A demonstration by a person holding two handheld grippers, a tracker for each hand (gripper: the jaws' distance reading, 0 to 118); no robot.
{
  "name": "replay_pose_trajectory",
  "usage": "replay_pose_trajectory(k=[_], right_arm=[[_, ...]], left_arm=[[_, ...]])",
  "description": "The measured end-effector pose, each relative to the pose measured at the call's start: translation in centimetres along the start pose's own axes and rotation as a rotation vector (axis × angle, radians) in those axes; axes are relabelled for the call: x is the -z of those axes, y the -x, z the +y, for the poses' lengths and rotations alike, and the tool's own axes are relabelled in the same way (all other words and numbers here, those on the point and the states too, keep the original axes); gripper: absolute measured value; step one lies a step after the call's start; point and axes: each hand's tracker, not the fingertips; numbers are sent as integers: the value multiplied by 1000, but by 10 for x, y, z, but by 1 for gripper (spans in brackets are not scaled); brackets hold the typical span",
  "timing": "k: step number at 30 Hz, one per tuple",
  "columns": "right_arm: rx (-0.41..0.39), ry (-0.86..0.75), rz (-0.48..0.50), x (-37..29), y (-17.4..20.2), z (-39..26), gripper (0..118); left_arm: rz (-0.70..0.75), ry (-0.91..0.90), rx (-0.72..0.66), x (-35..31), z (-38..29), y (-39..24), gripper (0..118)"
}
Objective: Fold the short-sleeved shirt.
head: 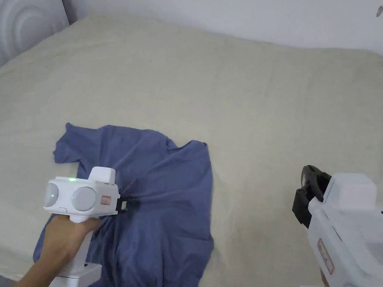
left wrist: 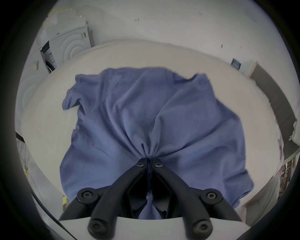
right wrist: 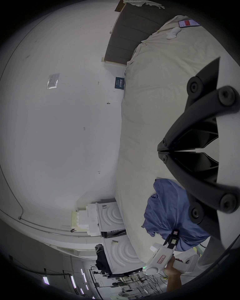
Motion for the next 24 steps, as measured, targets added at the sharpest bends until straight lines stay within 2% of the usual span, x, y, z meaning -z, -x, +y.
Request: replay_pose_trajectory(k=[4,9,16,24], right_arm=[[8,-17,-23,-14,-16,3,0],[34,-40,-69,-35,-41,4,0],[54,-76,-157,-71,-78,6,0],[62,-111,-279,-111,-122,10,0]], left_arm=[[-71,-91,-41,-37,15,-7,0],[-141,-224,33,-79,50,-51,0],[-273,-361,231,-133,105,-161,0],[-461,-454,416,-168,129,-278,0]])
